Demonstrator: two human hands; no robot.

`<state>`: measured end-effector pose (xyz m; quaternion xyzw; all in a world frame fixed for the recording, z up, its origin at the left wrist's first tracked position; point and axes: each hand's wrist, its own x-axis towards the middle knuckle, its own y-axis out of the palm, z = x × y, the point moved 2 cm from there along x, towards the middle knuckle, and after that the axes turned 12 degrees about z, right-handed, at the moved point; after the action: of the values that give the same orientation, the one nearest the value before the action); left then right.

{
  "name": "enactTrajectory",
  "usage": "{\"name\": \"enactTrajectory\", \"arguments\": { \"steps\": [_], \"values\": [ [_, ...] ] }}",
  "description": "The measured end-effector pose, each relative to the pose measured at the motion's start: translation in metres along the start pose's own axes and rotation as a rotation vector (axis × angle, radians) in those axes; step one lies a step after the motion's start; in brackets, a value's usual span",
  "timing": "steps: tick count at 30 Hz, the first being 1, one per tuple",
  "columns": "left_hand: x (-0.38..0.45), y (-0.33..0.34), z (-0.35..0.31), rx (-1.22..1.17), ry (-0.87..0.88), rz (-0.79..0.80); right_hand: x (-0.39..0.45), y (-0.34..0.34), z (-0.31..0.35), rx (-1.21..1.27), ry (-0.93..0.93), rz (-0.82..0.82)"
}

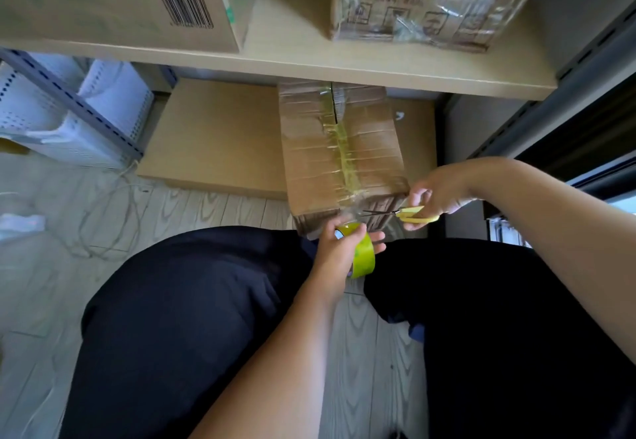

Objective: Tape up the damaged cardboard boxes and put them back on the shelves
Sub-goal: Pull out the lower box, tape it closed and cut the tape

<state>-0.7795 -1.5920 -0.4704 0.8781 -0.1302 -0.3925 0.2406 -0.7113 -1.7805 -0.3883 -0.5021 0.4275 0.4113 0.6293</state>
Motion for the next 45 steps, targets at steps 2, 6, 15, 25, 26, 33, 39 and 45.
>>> {"name": "enactTrajectory", "arguments": {
  "steps": [2,6,15,25,26,33,39,45],
  "values": [
    [-0.002,-0.002,0.001,0.021,0.012,0.004,0.006,-0.001,-0.001,0.022,0.002,-0.009],
    [0.001,-0.006,0.001,-0.006,-0.015,0.016,0.017,-0.003,0.003,0.13,-0.018,0.002],
    [0.009,-0.009,0.001,0.024,-0.081,0.043,0.034,-0.002,0.01,0.169,-0.073,-0.013],
    [0.01,-0.011,0.001,-0.016,-0.139,-0.018,0.029,-0.002,0.007,0.139,-0.151,-0.099],
    [0.008,-0.012,0.003,0.006,-0.175,-0.039,0.028,-0.003,0.007,0.134,-0.154,-0.106],
    [-0.001,-0.011,-0.005,0.206,-0.175,-0.134,-0.014,-0.005,0.018,-0.012,-0.142,-0.048],
    [-0.008,-0.005,-0.014,0.173,-0.153,-0.151,-0.027,-0.001,0.03,0.005,-0.254,-0.202],
    [-0.006,-0.006,-0.007,0.149,-0.179,-0.186,0.001,-0.013,0.021,-0.175,-0.078,-0.317]
  ]
}}
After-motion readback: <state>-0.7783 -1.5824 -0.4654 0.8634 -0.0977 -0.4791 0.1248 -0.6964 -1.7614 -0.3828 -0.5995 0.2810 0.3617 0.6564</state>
